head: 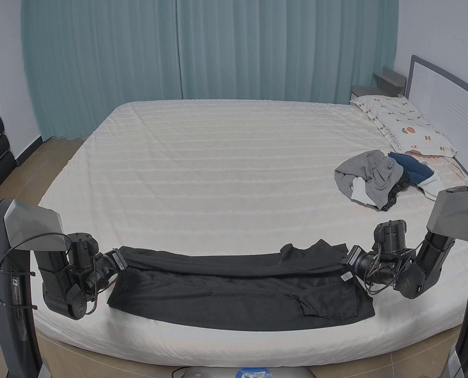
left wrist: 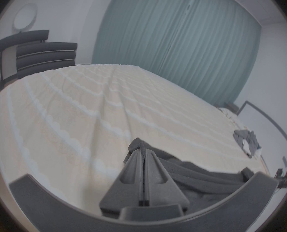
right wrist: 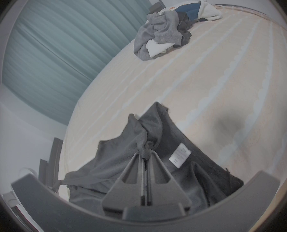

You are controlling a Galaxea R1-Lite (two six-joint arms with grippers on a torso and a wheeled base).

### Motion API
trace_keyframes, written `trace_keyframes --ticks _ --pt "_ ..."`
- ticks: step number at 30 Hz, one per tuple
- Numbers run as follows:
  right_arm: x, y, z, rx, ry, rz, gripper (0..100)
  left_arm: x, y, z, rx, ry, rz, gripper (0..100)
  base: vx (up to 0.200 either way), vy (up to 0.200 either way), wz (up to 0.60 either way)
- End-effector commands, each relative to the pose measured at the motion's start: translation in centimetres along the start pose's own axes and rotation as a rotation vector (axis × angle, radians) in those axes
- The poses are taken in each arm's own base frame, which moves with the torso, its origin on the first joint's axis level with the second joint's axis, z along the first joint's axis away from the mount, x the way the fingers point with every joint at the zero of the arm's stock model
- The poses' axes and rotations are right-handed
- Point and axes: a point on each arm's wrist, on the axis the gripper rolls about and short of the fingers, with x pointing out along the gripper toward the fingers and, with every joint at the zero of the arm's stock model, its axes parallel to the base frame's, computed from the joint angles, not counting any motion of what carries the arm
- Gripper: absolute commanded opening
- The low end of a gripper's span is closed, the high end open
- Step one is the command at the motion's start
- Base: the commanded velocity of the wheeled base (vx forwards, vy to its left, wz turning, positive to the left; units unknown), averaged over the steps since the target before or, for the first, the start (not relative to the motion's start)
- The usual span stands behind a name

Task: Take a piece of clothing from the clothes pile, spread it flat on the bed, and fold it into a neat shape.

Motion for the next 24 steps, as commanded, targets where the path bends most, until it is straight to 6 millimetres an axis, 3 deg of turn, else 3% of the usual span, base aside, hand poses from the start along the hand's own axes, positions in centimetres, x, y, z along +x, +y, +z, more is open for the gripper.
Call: trace_keyframes --ticks 1,17,18,24 --pt "0.1 -0.8 -1.8 -0.053 0.064 -0.037 0 -1.5 0.5 -0.7 0.056 0.054 0.015 0 0.0 0.0 0.0" --pt "0.4 -1.4 -2.4 -0.094 0.088 -0.056 0 -2.8 1.0 -1.8 0.157 0.12 0.03 0 0.0 0.0 0.0" --pt "0.3 -1.5 -2.4 -0.093 0.088 -0.058 0 -2.8 0.9 -1.8 0.156 0.119 0.029 100 0.0 0.0 0.0" --pt "-0.2 -1.5 -2.5 -0.101 0.093 -0.062 0 -3.4 0.9 -1.7 0.16 0.123 0.031 100 0.0 0.0 0.0"
